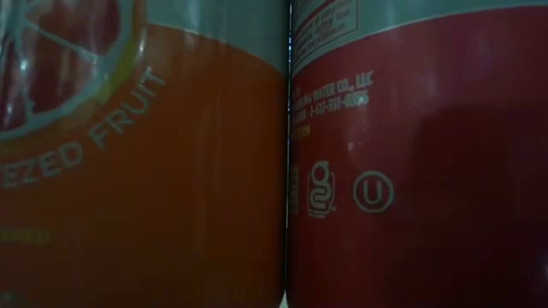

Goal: Sort soda cans
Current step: Put the bottom blue soda can into the top middle transparent bin

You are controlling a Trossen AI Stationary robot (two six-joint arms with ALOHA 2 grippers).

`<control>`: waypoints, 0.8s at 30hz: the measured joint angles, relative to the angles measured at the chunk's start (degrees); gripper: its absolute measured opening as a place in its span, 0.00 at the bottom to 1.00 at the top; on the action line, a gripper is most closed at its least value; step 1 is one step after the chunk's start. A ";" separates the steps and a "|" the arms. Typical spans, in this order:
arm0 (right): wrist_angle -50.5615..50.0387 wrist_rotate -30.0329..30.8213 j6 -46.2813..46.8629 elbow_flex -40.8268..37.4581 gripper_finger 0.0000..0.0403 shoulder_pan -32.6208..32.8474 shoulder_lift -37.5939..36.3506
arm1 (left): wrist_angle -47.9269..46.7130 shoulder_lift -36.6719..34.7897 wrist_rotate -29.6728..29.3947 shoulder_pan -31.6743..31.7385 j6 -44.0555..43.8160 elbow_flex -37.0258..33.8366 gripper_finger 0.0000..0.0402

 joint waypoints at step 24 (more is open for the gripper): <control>-3.32 -2.33 2.65 19.50 0.58 16.16 -1.68 | 0.00 0.00 0.02 0.00 0.00 0.00 0.93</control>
